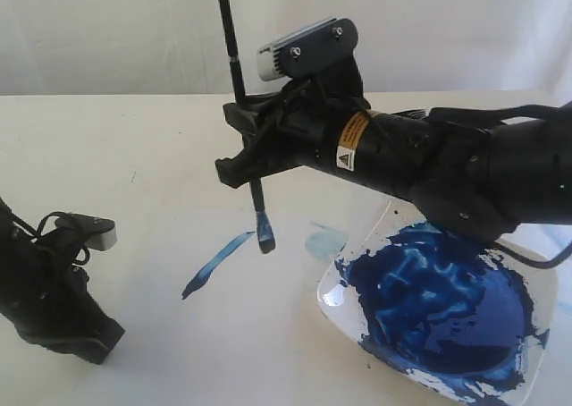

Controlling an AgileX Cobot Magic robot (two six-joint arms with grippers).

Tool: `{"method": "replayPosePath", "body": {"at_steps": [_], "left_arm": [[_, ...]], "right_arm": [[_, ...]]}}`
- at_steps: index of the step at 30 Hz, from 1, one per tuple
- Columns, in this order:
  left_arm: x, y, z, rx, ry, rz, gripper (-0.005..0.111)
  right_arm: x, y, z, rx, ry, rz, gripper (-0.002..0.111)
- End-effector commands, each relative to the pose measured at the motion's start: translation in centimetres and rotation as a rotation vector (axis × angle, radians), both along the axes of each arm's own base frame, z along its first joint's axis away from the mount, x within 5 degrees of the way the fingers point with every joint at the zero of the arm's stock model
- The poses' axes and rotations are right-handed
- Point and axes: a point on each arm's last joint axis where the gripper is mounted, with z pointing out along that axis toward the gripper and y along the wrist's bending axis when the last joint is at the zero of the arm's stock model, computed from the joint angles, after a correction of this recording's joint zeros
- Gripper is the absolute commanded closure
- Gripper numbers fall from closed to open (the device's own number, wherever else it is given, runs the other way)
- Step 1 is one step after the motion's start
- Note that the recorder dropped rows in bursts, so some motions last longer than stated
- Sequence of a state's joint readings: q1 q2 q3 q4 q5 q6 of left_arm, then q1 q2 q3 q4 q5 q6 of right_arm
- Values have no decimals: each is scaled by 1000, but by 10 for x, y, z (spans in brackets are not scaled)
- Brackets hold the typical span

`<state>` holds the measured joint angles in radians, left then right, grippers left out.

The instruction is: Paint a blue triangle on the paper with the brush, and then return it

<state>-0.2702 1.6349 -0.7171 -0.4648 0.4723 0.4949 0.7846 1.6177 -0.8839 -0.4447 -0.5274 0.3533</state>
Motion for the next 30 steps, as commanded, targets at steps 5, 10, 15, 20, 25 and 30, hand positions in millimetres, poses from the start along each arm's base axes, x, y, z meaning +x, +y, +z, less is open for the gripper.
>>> {"method": "replayPosePath", "body": {"at_steps": [5,10,15,20,25,30], "left_arm": [[-4,1,-1,-3,24,2,107],[-4,1,-1,-3,24,2,107],[-4,1,-1,-3,24,2,107],[-4,1,-1,-3,24,2,107],[-4,1,-1,-3,24,2,107],[-4,1,-1,-3,24,2,107]], "right_arm": [[-40,31,13,97,-28,-70,108],[-55,41,6,187,-46,-320,108],[-65,54,-12,185,-29,-330,108],[-64,58,-27,245,75,-349,108],[-64,60,-30,267,108,-348,108],[-64,60,-32,269,115,-349,108]]}}
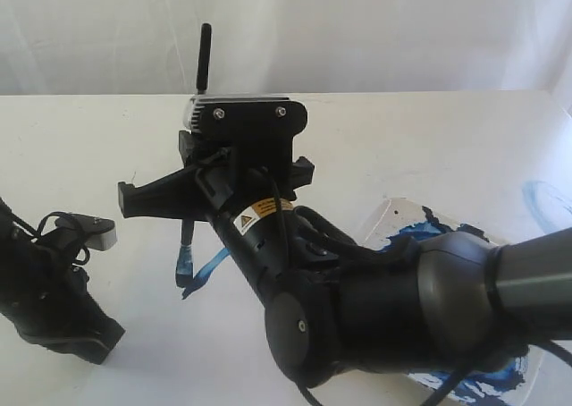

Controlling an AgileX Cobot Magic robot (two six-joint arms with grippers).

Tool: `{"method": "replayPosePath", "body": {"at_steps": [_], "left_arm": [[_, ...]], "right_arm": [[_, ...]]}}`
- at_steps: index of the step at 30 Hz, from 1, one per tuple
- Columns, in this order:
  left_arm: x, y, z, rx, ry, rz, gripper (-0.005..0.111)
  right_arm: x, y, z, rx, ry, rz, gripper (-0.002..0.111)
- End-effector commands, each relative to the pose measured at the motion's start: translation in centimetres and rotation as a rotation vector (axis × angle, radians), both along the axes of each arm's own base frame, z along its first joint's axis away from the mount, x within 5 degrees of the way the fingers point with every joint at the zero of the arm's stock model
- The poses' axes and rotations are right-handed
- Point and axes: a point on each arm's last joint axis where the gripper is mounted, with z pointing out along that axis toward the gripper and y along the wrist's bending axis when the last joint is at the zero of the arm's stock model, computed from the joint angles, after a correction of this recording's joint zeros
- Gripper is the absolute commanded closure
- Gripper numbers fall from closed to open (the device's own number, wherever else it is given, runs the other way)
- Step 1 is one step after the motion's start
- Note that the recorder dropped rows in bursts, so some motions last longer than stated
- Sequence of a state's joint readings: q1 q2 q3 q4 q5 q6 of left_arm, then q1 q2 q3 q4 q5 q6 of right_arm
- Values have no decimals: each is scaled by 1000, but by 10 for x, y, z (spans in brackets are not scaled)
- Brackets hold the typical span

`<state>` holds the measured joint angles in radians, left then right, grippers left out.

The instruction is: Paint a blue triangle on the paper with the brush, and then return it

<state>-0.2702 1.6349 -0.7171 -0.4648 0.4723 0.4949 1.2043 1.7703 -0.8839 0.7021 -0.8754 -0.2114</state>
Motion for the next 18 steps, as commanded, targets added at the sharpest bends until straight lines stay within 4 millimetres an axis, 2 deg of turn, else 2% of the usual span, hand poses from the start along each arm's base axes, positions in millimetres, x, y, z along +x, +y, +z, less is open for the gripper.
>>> {"method": "replayPosePath", "body": {"at_steps": [1,10,18], "left_arm": [[-4,1,-1,-3,24,2,107],[-4,1,-1,-3,24,2,107],[-4,1,-1,-3,22,3,107]], "right_arm": [[0,0,1,15,-9,-5,108],[2,2,-5,12,-20,-15,108],[3,1,-2,35,-50,-34,108]]}}
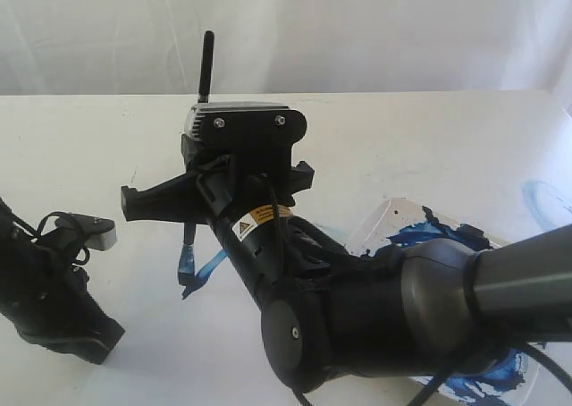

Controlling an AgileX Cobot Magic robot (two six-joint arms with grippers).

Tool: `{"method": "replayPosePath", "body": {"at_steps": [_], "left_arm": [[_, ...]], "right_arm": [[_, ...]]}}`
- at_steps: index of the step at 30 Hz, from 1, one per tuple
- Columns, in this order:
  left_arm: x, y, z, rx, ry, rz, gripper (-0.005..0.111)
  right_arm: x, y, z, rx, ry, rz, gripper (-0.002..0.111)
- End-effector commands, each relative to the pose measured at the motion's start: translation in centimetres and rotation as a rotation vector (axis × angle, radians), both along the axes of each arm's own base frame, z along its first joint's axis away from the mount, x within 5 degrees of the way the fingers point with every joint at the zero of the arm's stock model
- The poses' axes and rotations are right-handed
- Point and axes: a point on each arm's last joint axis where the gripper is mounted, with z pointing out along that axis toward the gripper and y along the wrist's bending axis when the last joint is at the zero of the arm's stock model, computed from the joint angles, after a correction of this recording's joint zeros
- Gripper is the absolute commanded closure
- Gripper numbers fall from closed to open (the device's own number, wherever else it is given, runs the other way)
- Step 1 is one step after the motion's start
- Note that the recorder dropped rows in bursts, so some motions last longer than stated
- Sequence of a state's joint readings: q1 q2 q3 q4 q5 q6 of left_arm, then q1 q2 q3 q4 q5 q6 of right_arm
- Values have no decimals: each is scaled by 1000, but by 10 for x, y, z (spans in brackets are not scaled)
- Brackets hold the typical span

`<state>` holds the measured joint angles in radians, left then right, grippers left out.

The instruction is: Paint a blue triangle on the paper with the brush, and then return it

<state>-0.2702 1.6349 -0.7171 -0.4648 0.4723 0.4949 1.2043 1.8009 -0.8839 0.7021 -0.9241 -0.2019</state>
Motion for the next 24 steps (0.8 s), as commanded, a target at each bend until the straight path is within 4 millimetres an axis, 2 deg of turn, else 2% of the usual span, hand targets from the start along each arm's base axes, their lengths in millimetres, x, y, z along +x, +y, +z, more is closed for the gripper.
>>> {"method": "replayPosePath", "body": {"at_steps": [1,18,24], "left_arm": [[-4,1,-1,-3,21,3,107],[-2,1,-1,0,0,11,107],[-2,-4,13,-53,20,13,107]], "right_arm": [[0,-1,5,29,-33,-12,108],[1,-2,7,45,-46,-28,108],[1,-2,7,40,-50,-32,108]]}}
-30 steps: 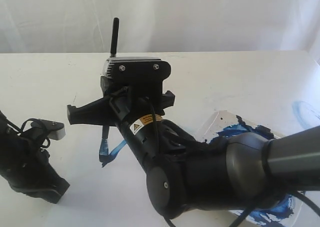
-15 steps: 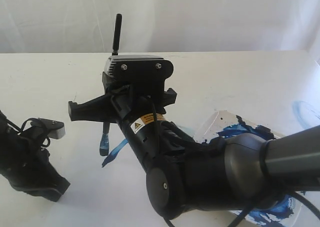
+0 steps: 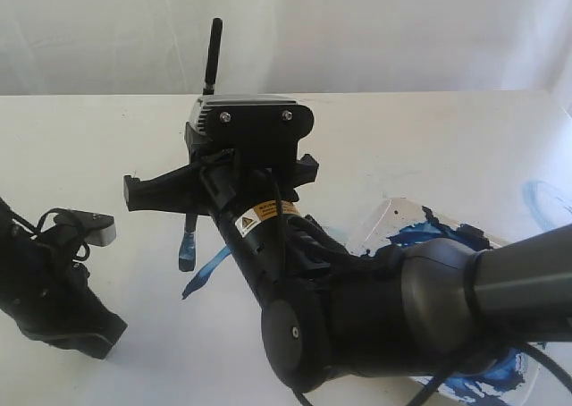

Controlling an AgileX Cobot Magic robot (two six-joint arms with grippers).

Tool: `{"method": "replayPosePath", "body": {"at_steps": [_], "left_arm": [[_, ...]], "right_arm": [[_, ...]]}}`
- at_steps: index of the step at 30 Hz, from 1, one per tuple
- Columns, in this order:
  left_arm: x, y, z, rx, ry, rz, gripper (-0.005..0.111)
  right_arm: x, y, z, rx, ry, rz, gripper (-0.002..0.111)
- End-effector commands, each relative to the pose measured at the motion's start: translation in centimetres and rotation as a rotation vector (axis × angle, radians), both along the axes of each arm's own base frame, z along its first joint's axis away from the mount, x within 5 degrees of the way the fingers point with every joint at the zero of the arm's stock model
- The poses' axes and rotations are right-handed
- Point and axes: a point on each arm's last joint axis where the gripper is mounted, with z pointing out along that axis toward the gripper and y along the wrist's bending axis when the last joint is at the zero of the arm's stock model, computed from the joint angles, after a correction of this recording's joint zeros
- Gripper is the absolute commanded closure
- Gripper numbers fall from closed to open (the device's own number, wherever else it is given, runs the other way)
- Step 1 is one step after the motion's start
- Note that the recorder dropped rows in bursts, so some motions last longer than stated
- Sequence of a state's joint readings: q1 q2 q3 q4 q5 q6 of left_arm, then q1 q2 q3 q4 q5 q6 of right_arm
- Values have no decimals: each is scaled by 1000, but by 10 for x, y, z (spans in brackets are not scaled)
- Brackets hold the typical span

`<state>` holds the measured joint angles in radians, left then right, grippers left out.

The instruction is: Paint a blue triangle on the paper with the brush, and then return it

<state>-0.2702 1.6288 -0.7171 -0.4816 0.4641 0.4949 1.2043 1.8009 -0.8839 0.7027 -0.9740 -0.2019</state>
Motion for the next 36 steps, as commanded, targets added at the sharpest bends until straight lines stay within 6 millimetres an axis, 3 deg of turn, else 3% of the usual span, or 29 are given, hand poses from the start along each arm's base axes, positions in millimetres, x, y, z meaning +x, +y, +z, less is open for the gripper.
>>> {"method": "replayPosePath", "body": {"at_steps": [1,13,29,36], "left_arm": [[-4,-4,14,-51,42,-9,107],[-7,-8,15,-106,89,32,107],[-8,-6,8,-97,27,22,107],[-7,-7,-4,-87,75,23,107]], "right_arm": [[0,0,3,12,-14,-10,108],[0,-1,3,12,-12,-10,108],[-1,1,-1,-13,21,10,108],[-2,2,-3,-27,40,21,108]]}}
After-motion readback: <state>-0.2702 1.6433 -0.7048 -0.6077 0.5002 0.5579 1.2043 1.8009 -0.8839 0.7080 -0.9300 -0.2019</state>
